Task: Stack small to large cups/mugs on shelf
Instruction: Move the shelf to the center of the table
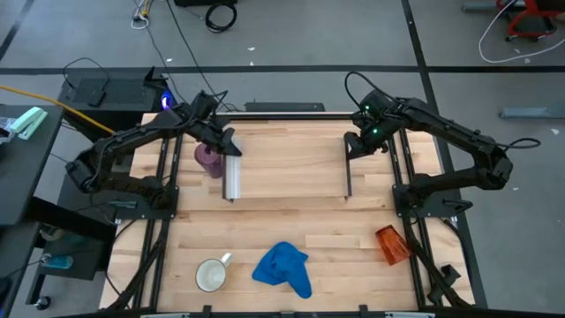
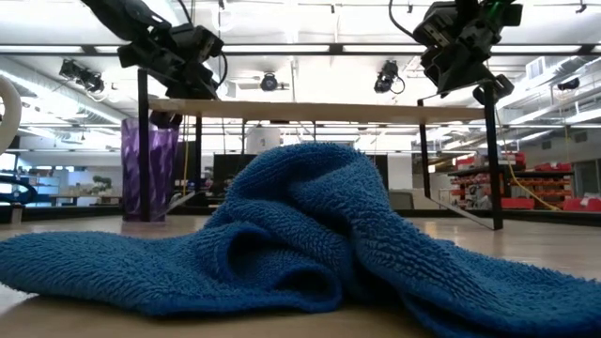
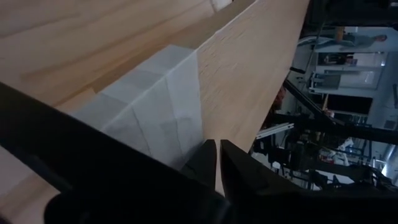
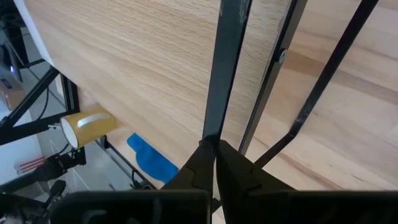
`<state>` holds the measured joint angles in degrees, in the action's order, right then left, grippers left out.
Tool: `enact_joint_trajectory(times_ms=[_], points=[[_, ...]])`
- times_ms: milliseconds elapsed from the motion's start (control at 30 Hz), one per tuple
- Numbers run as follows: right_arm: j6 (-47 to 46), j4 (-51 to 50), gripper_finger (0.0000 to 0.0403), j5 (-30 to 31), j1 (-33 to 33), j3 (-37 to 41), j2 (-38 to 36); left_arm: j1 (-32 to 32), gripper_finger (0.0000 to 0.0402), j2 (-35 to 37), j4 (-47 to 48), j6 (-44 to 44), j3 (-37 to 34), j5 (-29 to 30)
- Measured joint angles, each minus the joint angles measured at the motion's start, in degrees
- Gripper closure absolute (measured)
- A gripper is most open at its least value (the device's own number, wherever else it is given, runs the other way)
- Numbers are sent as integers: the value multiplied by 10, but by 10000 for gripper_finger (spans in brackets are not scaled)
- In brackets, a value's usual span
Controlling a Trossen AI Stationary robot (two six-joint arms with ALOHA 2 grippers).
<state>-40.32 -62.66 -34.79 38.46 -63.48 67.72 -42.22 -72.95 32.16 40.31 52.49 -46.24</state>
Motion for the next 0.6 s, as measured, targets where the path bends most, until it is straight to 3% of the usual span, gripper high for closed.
enact_joint_trajectory(times_ms=[600], points=[[18,-8,388,0,0,0,0,14,361,0,-7,11,0,10]])
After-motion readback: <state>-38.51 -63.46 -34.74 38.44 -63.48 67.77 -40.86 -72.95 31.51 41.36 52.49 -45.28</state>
